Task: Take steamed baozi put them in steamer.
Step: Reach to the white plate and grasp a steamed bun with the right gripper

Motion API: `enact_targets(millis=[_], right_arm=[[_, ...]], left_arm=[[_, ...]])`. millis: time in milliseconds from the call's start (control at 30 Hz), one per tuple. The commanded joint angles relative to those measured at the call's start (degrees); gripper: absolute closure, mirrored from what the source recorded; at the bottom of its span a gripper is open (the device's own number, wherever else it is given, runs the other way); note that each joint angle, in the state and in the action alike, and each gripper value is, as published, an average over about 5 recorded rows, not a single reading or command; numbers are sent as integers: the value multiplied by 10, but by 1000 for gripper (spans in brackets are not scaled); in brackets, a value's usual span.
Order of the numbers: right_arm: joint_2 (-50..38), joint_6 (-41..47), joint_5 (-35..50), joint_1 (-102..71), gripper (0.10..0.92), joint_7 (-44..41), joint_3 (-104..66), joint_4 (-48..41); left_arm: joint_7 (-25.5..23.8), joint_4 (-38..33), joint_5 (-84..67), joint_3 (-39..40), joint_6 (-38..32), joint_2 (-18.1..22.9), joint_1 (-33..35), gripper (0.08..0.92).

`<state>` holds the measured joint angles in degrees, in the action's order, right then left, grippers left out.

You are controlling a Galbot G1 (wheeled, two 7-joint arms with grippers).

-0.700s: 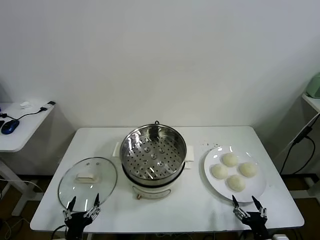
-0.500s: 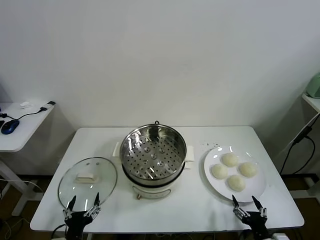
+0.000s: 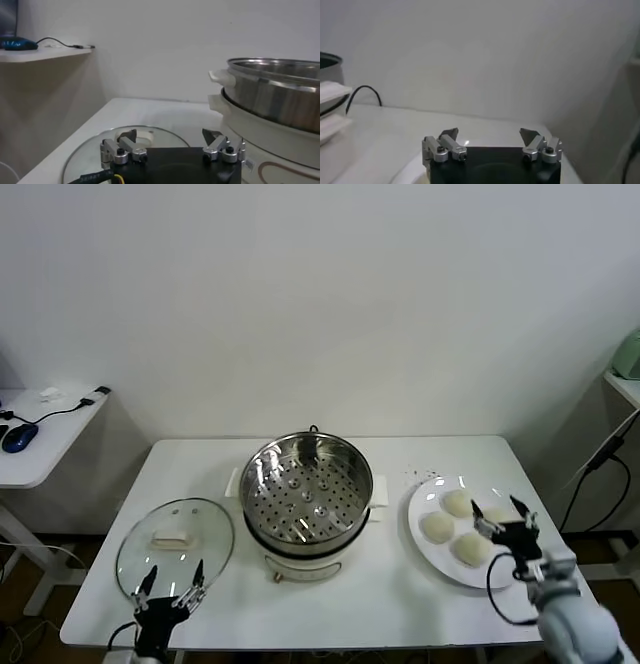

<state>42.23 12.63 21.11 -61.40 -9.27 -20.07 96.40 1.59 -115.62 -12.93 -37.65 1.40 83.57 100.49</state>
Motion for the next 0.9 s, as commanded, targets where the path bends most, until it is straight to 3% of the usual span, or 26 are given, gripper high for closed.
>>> enact_targets(millis=[33, 167, 367, 567, 900], right_arm=[[-219, -31, -139, 397, 203, -360, 354, -157], [-229, -157, -192, 600, 203, -528, 555, -236], [-167, -224, -206, 875, 203, -643, 859, -327], [-76, -181, -145, 952, 203, -612, 1027, -371], [22, -75, -90, 803, 203, -533, 949, -430]], left_arm=[[0, 3, -1, 2, -1, -3, -2, 177], [0, 4, -2, 2, -2, -5, -3, 177], [0, 4, 0, 3, -3, -2, -2, 177], [-1, 6, 4, 4, -6, -2, 2, 177], [-1, 13, 4, 2, -7, -1, -2, 177]])
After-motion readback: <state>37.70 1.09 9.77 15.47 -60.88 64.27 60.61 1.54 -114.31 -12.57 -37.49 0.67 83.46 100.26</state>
